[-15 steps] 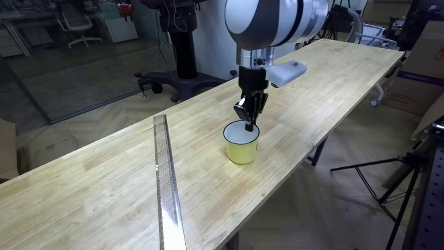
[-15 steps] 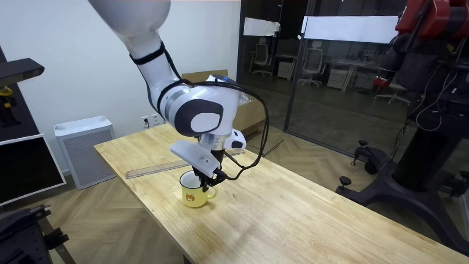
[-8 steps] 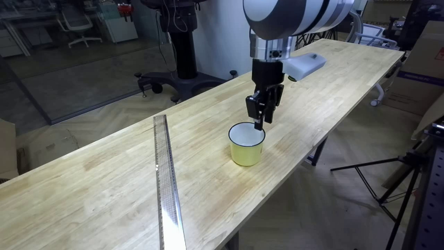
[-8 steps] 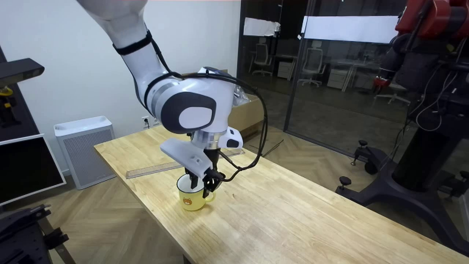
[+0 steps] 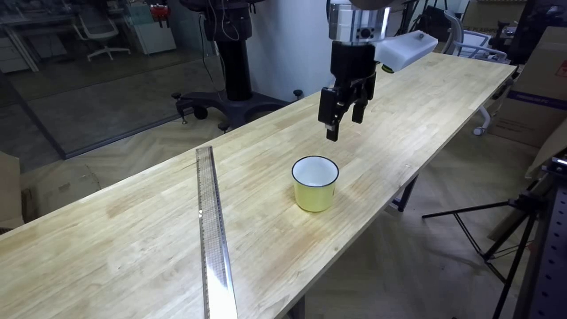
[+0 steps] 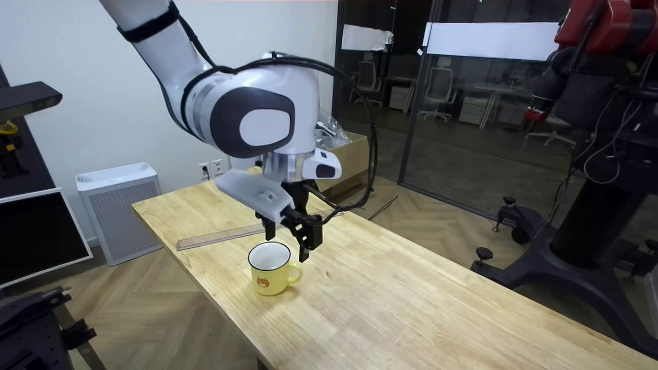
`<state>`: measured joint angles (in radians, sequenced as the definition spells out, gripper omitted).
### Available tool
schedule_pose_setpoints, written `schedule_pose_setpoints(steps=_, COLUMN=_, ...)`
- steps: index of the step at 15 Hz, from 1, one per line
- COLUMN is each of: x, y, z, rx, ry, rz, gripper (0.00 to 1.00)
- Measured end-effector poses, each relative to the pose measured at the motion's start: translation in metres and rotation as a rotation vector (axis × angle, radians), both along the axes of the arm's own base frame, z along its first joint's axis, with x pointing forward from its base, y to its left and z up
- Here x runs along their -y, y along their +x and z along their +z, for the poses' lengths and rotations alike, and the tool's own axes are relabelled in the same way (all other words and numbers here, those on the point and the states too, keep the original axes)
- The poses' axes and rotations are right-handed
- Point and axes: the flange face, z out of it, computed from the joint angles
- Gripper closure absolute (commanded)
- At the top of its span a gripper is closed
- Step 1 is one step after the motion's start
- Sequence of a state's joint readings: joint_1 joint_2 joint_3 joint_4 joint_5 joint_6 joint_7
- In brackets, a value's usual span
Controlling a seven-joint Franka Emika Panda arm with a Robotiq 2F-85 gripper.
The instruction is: Slide the cup forward
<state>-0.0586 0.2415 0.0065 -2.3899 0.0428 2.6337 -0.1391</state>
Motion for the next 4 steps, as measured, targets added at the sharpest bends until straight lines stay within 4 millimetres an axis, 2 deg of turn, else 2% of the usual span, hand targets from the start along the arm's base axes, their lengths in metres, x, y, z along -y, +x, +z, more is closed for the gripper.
schedule_pose_setpoints(steps=4, x=-0.004, y=-0.005, z=0.024, rx=0.018, ry=-0.005, rz=-0.004, gripper=0.0)
